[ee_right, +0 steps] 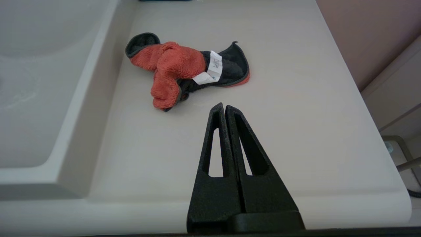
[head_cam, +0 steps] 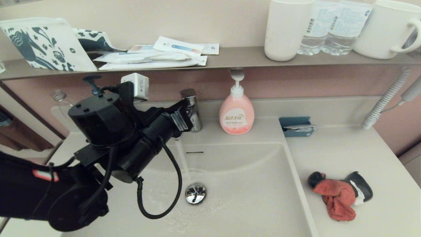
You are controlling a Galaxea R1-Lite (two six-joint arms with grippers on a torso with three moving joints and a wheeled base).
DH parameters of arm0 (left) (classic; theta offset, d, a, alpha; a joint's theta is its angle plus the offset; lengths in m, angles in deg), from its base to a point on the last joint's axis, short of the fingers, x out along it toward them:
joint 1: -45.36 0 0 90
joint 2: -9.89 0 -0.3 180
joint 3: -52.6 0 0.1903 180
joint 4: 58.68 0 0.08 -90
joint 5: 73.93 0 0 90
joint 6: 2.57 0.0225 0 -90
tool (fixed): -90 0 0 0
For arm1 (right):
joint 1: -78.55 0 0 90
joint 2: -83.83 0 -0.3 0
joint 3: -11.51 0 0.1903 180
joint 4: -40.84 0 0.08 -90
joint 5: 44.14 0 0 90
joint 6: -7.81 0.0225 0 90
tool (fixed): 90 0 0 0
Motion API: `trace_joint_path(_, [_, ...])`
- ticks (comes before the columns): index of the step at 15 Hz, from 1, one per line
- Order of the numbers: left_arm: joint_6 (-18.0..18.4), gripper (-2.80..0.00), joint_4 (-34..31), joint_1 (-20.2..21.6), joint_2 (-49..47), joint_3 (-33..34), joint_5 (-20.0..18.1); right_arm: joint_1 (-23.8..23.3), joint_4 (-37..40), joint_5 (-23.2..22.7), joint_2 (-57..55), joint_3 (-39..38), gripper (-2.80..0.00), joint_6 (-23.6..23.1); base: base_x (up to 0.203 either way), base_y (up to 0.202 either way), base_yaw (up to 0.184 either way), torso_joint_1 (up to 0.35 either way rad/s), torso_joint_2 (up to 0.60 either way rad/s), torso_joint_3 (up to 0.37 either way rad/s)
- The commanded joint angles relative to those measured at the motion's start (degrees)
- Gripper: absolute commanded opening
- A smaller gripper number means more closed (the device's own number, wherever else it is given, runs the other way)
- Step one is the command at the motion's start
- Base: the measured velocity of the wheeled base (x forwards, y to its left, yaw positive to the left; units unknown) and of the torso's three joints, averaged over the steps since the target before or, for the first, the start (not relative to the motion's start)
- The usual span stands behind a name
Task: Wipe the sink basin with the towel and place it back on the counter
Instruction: Turn on the faucet, then turn off the faucet
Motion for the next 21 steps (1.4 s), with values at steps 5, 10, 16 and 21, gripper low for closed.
trace_joint_path(5, [1.5, -2.8, -1.6, 0.7, 2.3, -3.5, 0.0, 0.0, 0.0, 0.0, 0.0, 0.0, -2.8, 0.0, 0.0, 0.0, 0.0, 0.0, 0.0, 0.0])
trace_joint_path(10, [2.2, -2.8, -3.2, 0.6, -0.4, -7.4, -0.1, 0.0, 0.0, 0.0, 0.0, 0.0, -2.8, 0.0, 0.0, 0.0, 0.0, 0.0, 0.0, 0.0])
trace_joint_path(16, [2.1, -2.8, -2.8, 0.6, -2.9, -7.4, -0.1, 0.0, 0.0, 0.0, 0.0, 0.0, -2.8, 0.0, 0.0, 0.0, 0.0, 0.0, 0.0, 0.0])
trace_joint_path(21, [2.0, -2.8, -2.7, 0.5, -2.9, -5.7, 0.0, 0.0, 0.0, 0.0, 0.0, 0.0, -2.8, 0.0, 0.0, 0.0, 0.0, 0.0, 0.0, 0.0])
